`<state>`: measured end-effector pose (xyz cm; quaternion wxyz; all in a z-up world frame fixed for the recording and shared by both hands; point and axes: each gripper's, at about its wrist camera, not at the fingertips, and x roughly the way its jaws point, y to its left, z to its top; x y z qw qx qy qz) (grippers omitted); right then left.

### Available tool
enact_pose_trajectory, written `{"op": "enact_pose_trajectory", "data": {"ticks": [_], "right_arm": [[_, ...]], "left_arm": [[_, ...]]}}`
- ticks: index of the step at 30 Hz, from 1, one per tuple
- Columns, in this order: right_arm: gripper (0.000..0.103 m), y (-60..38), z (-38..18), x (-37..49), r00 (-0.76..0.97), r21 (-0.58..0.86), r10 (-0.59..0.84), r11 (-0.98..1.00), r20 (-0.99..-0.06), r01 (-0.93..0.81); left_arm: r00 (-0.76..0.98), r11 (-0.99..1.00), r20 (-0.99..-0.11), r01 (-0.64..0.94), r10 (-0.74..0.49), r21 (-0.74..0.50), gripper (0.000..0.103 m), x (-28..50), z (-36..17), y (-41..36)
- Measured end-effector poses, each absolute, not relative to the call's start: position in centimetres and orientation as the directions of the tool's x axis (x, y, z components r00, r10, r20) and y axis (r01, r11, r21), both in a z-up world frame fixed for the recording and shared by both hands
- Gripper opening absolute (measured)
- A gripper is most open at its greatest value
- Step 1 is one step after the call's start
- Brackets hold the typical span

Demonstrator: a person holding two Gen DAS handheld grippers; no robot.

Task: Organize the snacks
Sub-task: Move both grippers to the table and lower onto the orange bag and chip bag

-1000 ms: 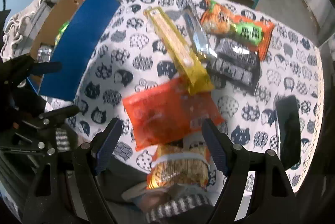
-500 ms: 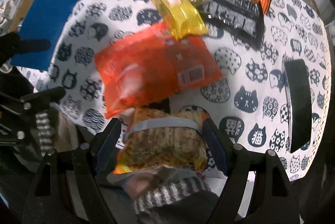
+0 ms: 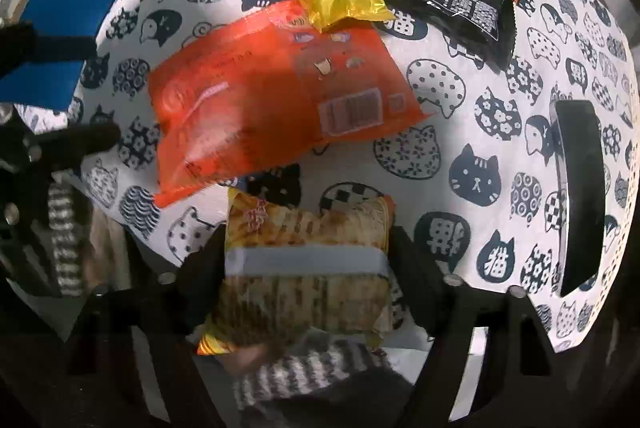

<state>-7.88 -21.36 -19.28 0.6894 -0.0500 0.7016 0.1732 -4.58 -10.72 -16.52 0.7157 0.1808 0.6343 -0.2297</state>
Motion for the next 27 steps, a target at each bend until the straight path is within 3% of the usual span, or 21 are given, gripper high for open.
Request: {"op": "enact_pose_trajectory", "data": {"ticks": [6,18,25,27], "right_arm": [[0.064,-23.0,-19.2,-7.4,0.017,0.138,0.150,0.942,-0.989,-0.305],[0.063,-27.9,-18.8,-4.3,0.141,0.101,0.129,0.977,-0.982,-0.190],[0.063,-30.7,-18.6,-3.1,0.180,0.110,0.133,0.985,-0.975,-0.135],[0.063,-31.8,-18.4,-3.1,0.187,0.119,0.141,0.985,-0.972,-0.124]], "left_arm": [[0.109,0.825,-0.987,0.563,-0.120,-0.038,0.080,-3.5,-16.1,-12.2],[0.073,0.803,-0.989,0.593,-0.127,-0.060,0.081,-2.2,-17.8,-15.9],[-0.019,0.828,-0.985,0.539,-0.172,-0.155,0.082,-1.6,-19.5,-17.4],[-0.030,0.826,-0.983,0.539,-0.179,-0.167,0.088,-1.7,-19.9,-18.0]]}}
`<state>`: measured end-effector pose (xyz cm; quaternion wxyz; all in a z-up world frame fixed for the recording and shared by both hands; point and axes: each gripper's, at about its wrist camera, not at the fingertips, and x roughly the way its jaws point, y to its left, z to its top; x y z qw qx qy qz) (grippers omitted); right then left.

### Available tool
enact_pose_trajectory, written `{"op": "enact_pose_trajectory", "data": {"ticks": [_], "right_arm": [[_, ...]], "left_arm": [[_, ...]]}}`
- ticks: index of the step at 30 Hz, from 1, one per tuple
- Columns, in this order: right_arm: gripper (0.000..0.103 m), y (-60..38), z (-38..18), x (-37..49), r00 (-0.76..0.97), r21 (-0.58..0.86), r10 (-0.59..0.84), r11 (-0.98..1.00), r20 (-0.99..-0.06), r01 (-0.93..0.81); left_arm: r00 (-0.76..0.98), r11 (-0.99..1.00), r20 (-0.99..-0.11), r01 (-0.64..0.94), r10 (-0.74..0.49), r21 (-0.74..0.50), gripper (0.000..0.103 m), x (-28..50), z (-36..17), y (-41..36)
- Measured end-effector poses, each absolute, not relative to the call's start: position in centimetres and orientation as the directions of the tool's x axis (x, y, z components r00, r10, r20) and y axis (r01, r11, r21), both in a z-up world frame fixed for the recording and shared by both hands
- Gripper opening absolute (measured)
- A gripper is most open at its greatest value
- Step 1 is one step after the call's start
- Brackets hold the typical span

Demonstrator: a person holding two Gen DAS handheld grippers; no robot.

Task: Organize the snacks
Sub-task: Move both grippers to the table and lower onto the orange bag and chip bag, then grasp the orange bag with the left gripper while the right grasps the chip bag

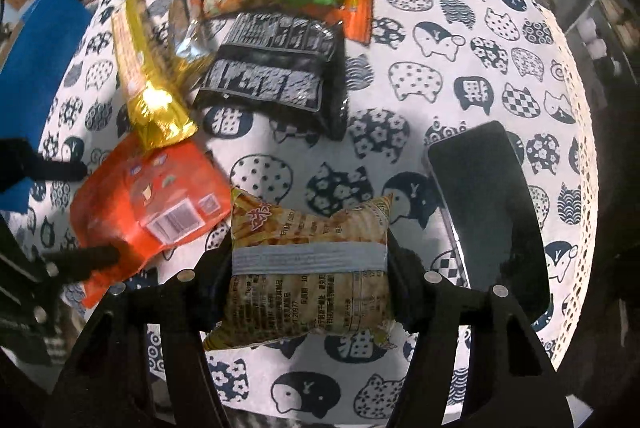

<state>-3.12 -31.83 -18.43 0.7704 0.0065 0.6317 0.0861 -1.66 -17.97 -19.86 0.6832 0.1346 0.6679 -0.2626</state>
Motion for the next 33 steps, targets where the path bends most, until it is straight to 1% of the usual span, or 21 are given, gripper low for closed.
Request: {"op": "enact_pose_trajectory", "data": {"ticks": [7,10,14,15,16,17,18,21,22,24,25,26,30,33], "right_arm": [[0.063,-33.4,-18.7,-2.3,0.181,0.141,0.162,0.982,-0.970,-0.126],[0.063,-33.2,-18.6,-2.6,0.181,0.141,0.163,0.982,-0.970,-0.127],[0.063,-33.9,-19.7,-3.1,0.189,0.145,0.164,0.983,-0.968,-0.114],[0.063,-34.3,-19.7,-3.0,0.190,0.146,0.165,0.983,-0.968,-0.110],[0.063,-34.7,-19.7,-2.9,0.191,0.146,0.165,0.984,-0.968,-0.106],[0.063,-35.1,-19.7,-2.9,0.191,0.147,0.165,0.984,-0.968,-0.103],[0.063,-34.9,-19.7,-2.8,0.191,0.148,0.165,0.984,-0.968,-0.102],[0.063,-34.7,-19.3,-2.2,0.190,0.144,0.163,0.984,-0.968,-0.109],[0.063,-34.4,-19.1,-2.1,0.190,0.142,0.162,0.983,-0.968,-0.113],[0.063,-34.0,-18.8,-2.3,0.193,0.138,0.160,0.983,-0.968,-0.121],[0.063,-33.9,-18.7,-2.3,0.195,0.135,0.157,0.983,-0.968,-0.124],[0.063,-33.5,-18.4,-2.3,0.198,0.131,0.154,0.983,-0.968,-0.127],[0.063,-32.4,-17.8,-2.1,0.210,0.122,0.148,0.984,-0.966,-0.131],[0.063,-31.8,-17.1,-2.0,0.220,0.115,0.143,0.984,-0.965,-0.136]], "left_arm": [[-0.021,0.819,-0.994,0.565,-0.104,-0.098,0.092,-1.6,-21.9,-20.0],[-0.007,0.819,-0.996,0.568,-0.092,-0.080,0.094,-1.2,-22.4,-20.6],[-0.009,0.820,-0.994,0.564,-0.112,-0.097,0.093,-1.0,-22.9,-21.0],[-0.003,0.816,-0.993,0.570,-0.119,-0.099,0.086,-1.1,-23.0,-21.0],[0.001,0.809,-0.992,0.579,-0.122,-0.099,0.085,-1.4,-22.9,-20.9],[0.017,0.800,-0.993,0.594,-0.120,-0.087,0.078,-2.2,-23.0,-20.7],[0.030,0.790,-0.992,0.608,-0.120,-0.077,0.067,-2.6,-22.9,-20.8],[0.032,0.783,-0.990,0.615,-0.138,-0.090,0.051,-3.8,-22.6,-20.8],[0.034,0.785,-0.989,0.613,-0.145,-0.094,0.047,-3.9,-22.4,-20.8],[0.039,0.782,-0.987,0.615,-0.158,-0.100,0.037,-4.1,-21.8,-20.6],[0.045,0.778,-0.985,0.620,-0.164,-0.101,0.035,-4.1,-21.4,-20.4],[0.051,0.774,-0.984,0.625,-0.169,-0.100,0.031,-4.3,-21.0,-20.3],[0.084,0.755,-0.978,0.649,-0.191,-0.092,0.020,-5.3,-19.8,-20.0],[0.096,0.749,-0.975,0.656,-0.202,-0.091,0.019,-5.8,-19.2,-19.6]]}}
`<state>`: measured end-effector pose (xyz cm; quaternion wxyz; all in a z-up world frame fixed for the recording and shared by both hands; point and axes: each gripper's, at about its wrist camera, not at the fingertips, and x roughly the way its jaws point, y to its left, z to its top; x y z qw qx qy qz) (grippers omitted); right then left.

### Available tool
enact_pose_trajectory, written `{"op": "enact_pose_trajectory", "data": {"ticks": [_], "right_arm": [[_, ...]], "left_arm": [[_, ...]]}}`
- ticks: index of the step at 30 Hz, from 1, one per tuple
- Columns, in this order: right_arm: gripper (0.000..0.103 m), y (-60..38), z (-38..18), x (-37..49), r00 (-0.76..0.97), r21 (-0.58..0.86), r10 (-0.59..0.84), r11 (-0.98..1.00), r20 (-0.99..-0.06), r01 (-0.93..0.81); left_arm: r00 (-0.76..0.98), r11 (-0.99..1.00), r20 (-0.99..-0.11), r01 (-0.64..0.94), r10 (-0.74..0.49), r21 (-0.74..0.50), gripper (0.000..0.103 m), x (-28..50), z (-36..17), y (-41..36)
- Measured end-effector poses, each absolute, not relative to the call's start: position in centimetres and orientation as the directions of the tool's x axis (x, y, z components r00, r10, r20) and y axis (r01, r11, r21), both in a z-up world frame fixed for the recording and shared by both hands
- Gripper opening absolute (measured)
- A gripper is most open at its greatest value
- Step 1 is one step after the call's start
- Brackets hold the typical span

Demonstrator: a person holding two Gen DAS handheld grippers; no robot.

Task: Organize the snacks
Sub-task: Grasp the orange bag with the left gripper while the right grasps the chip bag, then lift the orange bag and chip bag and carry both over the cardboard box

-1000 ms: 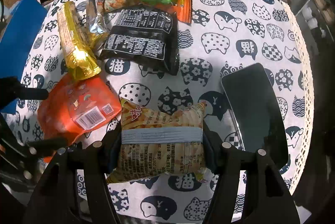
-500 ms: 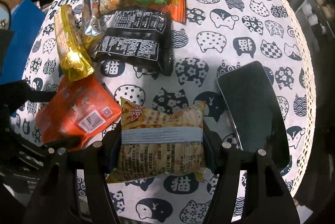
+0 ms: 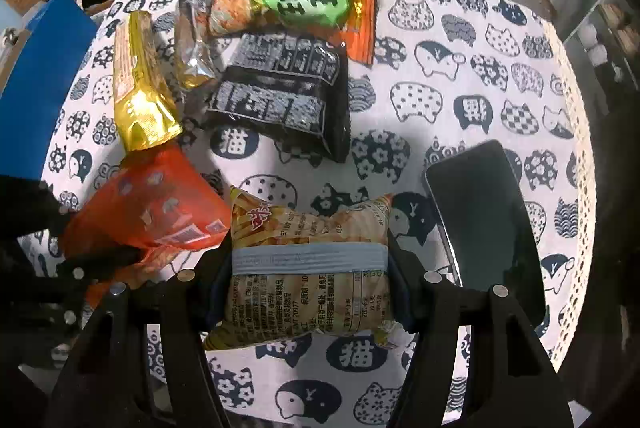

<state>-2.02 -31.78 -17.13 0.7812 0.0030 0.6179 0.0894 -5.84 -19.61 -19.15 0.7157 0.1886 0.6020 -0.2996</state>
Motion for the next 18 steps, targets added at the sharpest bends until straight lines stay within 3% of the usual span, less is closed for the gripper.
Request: {"op": "enact_pose_trajectory", "data": {"ticks": [18], "right_arm": [[0.063,-30.7,-12.8,-1.7,0.304,0.106,0.144,0.985,-0.942,-0.137]], "left_arm": [[0.145,0.683,-0.945,0.724,-0.292,-0.100,0.018,-9.0,-14.0,-17.8]]}}
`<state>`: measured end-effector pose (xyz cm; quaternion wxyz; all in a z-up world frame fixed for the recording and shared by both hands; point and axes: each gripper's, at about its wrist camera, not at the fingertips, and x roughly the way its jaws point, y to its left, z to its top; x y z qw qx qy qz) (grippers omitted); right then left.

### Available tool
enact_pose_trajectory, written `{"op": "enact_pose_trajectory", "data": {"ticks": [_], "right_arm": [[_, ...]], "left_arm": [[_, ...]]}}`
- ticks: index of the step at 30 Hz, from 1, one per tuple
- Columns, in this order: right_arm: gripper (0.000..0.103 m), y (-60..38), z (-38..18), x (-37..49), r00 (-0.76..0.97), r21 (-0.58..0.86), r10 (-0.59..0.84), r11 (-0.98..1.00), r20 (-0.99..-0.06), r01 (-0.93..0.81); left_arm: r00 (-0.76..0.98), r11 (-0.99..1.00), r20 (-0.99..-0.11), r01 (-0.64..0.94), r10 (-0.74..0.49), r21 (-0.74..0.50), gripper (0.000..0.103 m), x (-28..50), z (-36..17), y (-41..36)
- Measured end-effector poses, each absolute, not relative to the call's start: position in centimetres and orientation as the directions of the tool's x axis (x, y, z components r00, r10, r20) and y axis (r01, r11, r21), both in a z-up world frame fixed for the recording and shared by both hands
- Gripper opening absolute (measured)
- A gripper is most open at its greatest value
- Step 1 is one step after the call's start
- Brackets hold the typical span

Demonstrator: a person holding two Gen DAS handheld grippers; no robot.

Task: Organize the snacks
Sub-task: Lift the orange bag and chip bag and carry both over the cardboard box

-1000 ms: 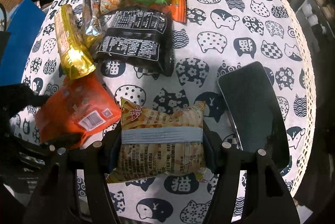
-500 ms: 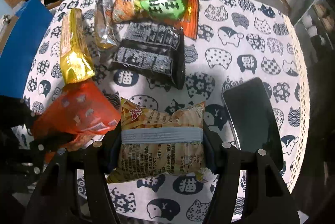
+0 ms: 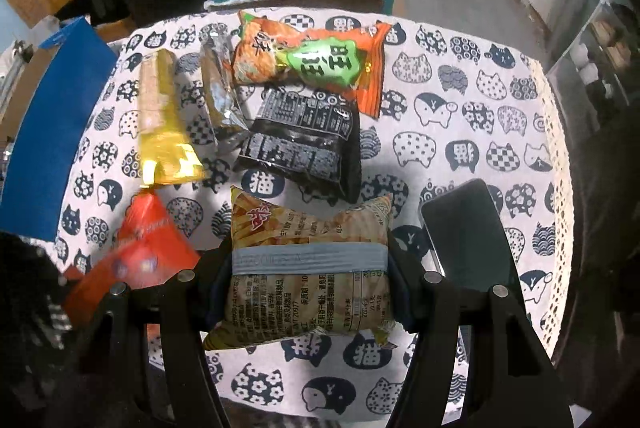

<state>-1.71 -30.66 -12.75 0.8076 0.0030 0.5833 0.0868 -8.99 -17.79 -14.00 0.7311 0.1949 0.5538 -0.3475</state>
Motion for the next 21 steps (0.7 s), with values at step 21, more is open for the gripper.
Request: {"op": "enact_pose_trajectory", "data": {"ticks": [21], "right_arm": [[0.063,-28.5,-8.1,-1.4,0.396,0.092,0.143,0.985,-0.907,-0.146]], "left_arm": [[0.339,0.798,-0.900,0.602,-0.276,-0.018,0.018,-6.2,-8.3,-11.8]]}}
